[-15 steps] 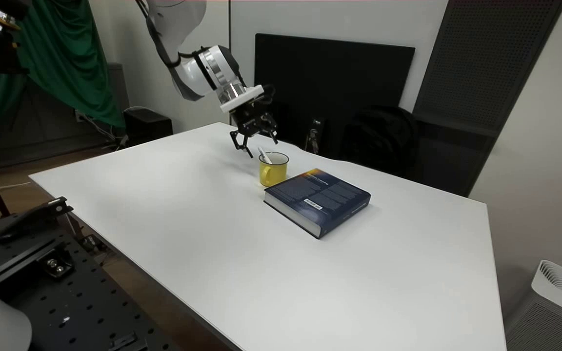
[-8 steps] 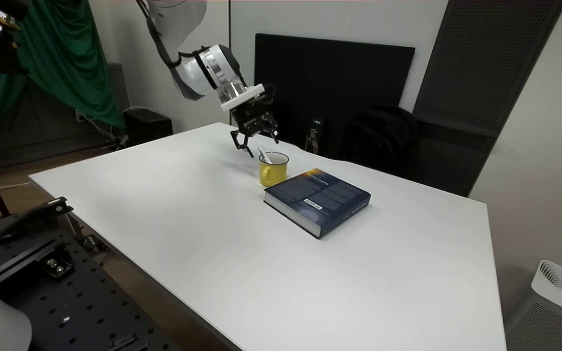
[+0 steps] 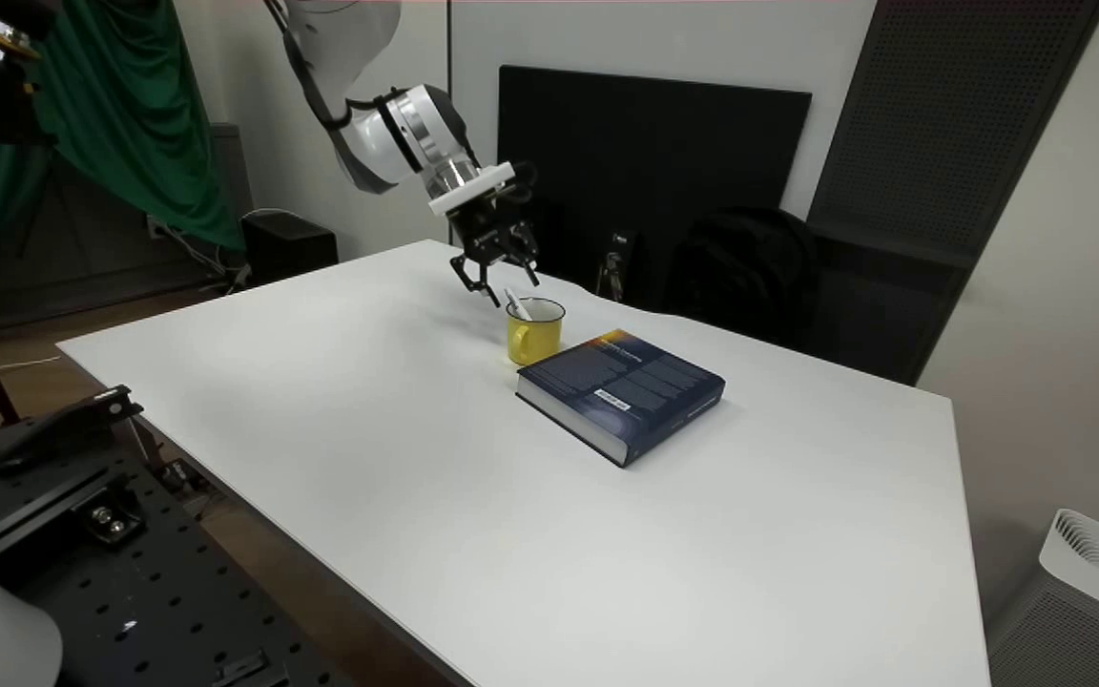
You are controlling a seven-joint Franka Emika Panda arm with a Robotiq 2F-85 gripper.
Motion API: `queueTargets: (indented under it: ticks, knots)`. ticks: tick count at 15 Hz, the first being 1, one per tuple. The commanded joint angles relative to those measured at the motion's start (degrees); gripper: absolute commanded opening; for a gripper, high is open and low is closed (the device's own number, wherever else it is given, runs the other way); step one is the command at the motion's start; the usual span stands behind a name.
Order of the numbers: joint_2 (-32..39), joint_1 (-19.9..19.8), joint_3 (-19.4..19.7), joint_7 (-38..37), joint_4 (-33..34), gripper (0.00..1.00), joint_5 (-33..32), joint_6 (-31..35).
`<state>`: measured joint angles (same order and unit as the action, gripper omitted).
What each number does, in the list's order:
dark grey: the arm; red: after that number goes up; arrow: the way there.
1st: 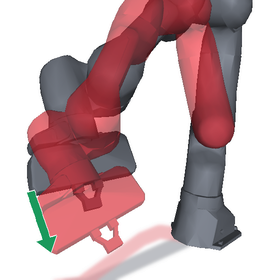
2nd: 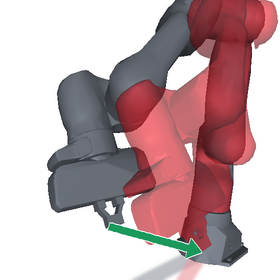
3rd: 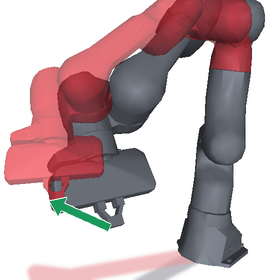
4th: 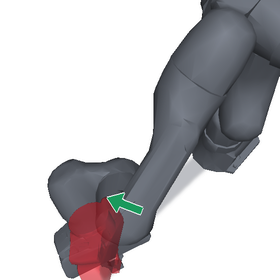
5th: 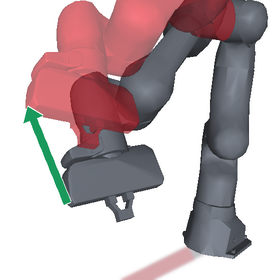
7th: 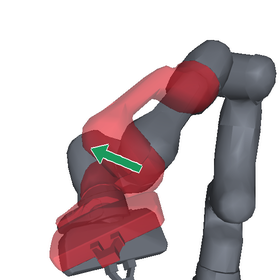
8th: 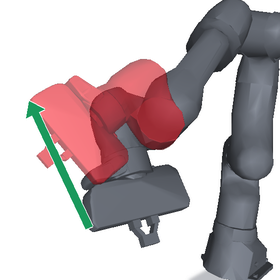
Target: Remove the marker from the mug cup and put it on the book
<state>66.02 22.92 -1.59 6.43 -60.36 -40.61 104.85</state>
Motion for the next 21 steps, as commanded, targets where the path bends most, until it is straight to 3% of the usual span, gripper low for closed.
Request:
queueTargets:
  ticks: [1, 6, 8, 21]
  knots:
    - [2.1, 0.9, 0.9, 0.8, 3.8, 0.43, 0.7, -1.7]
    - [2.1, 1.2, 1.1, 0.8, 3.9, 0.09, 0.5, -2.0]
    - [2.2, 1.2, 1.2, 0.9, 4.0, 0.01, 0.6, -2.5]
    - [1.5, 0.2, 3.3, 2.9, 13.5, 0.04, 1.4, -11.5]
